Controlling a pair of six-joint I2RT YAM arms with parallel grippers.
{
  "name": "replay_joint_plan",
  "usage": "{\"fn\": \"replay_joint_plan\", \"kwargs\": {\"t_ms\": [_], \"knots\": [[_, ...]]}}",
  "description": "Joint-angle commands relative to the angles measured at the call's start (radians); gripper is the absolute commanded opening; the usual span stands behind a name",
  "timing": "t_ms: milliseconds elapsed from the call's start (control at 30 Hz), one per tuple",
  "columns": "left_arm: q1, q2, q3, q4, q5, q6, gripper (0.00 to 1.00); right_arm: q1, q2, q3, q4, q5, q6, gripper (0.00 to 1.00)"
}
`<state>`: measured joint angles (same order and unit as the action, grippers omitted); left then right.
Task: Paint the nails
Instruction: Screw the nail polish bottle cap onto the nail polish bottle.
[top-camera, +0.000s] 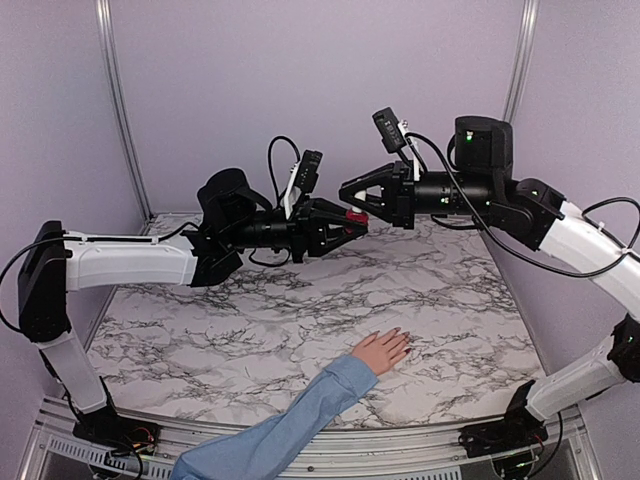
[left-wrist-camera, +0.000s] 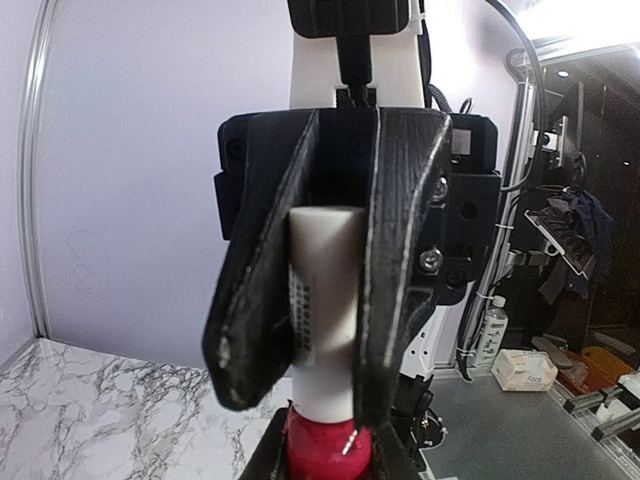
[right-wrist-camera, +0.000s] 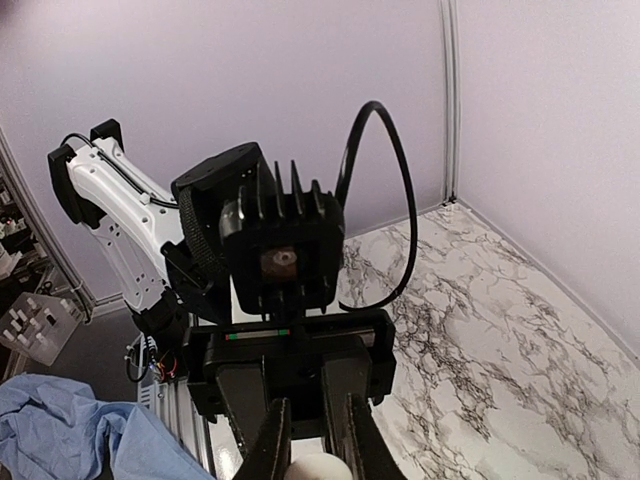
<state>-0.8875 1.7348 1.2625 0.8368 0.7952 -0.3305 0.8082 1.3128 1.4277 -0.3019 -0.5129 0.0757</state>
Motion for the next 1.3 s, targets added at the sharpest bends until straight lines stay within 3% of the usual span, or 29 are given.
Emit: {"fn": "replay_joint_plan", "kwargs": {"t_ms": [0, 233, 567, 800, 933, 1100, 1267], "knots": [[0.007, -0.042, -0.020, 0.006, -0.170, 0.060, 0.00, -0.001, 0.006, 0.012, 0.004, 0.093, 0.047, 0.00], [-0.015, -0.058, -0.025, -0.044, -0.344, 0.161, 0.00, -0.001, 0.016, 0.011, 0.022, 0.183, 0.096, 0.00], [-0.090, -0.044, 0.008, -0.158, -0.799, 0.325, 0.00, 0.033, 0.039, 0.015, 0.009, 0.358, 0.123, 0.00], [-0.180, 0.017, 0.071, -0.198, -1.024, 0.487, 0.00, 0.048, 0.047, 0.018, -0.001, 0.452, 0.145, 0.00], [-0.189, 0.015, 0.062, -0.200, -1.028, 0.510, 0.00, 0.046, 0.037, 0.016, -0.006, 0.457, 0.141, 0.00], [-0.144, -0.025, -0.010, -0.173, -0.905, 0.411, 0.00, 0.038, 0.023, 0.012, -0.008, 0.435, 0.123, 0.01], [-0.103, -0.063, -0.069, -0.146, -0.802, 0.370, 0.00, 0.021, 0.015, 0.013, -0.003, 0.401, 0.116, 0.28]]}}
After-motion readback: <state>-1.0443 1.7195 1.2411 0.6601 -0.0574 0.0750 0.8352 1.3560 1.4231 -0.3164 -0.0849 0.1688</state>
